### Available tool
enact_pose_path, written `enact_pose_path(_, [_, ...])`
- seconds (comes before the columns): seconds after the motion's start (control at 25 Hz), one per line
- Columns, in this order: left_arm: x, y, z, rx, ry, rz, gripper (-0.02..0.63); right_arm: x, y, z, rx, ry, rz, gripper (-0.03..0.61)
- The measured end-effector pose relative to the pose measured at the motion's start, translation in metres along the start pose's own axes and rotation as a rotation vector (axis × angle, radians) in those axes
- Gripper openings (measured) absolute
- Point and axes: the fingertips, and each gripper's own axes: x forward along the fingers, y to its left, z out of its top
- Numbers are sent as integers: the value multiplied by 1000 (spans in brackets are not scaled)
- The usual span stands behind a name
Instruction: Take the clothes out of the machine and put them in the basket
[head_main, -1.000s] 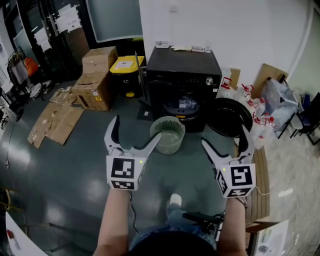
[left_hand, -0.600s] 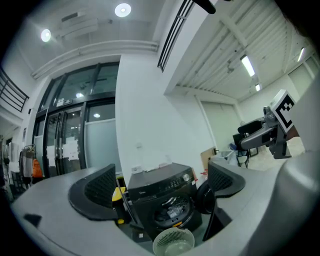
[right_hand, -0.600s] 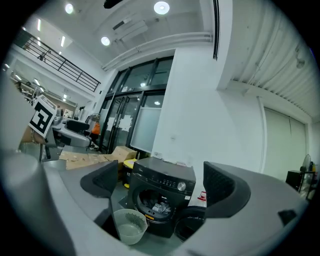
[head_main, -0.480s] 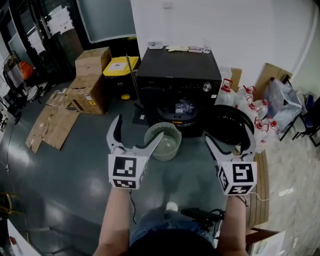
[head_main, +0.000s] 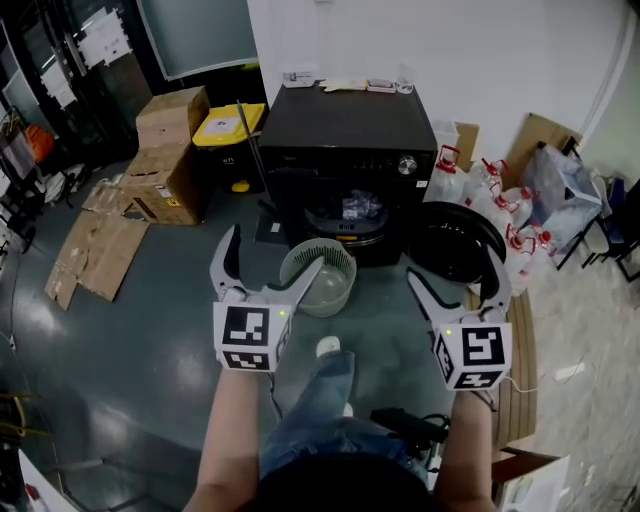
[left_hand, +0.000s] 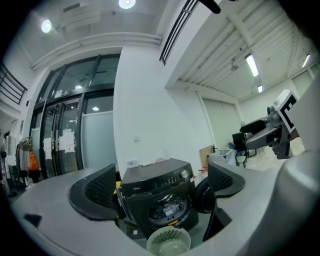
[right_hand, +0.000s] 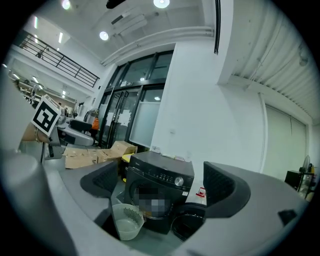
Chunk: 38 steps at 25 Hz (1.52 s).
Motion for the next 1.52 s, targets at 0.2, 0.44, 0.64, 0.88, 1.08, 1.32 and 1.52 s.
enact_pose_path(0.2, [26, 10, -6, -5, 6, 7, 565, 24, -5, -1, -4, 2, -2, 528])
enact_pose_path(0.44, [65, 31, -18, -9, 27, 11, 565, 67, -10, -9, -7, 25, 10, 528])
enact_pose_path(0.64, [113, 54, -28, -38, 38, 25, 565, 118, -20, -12, -23, 49, 28, 528])
enact_pose_path(0.88, [180, 87, -35, -51, 50, 42, 565, 188, -43, -9, -31, 69, 24, 528])
enact_pose_path(1.08, [239, 107, -44, -56, 62, 41, 565, 245, -64, -19, -16, 103, 3, 528])
enact_pose_path(1.32, [281, 122, -72, -81, 106, 45, 565, 297, -59, -45, 11, 168, 37, 528])
enact_pose_path(1.52, [291, 118, -104, -115, 166, 35, 565, 308, -44, -75, 28, 239, 74, 528])
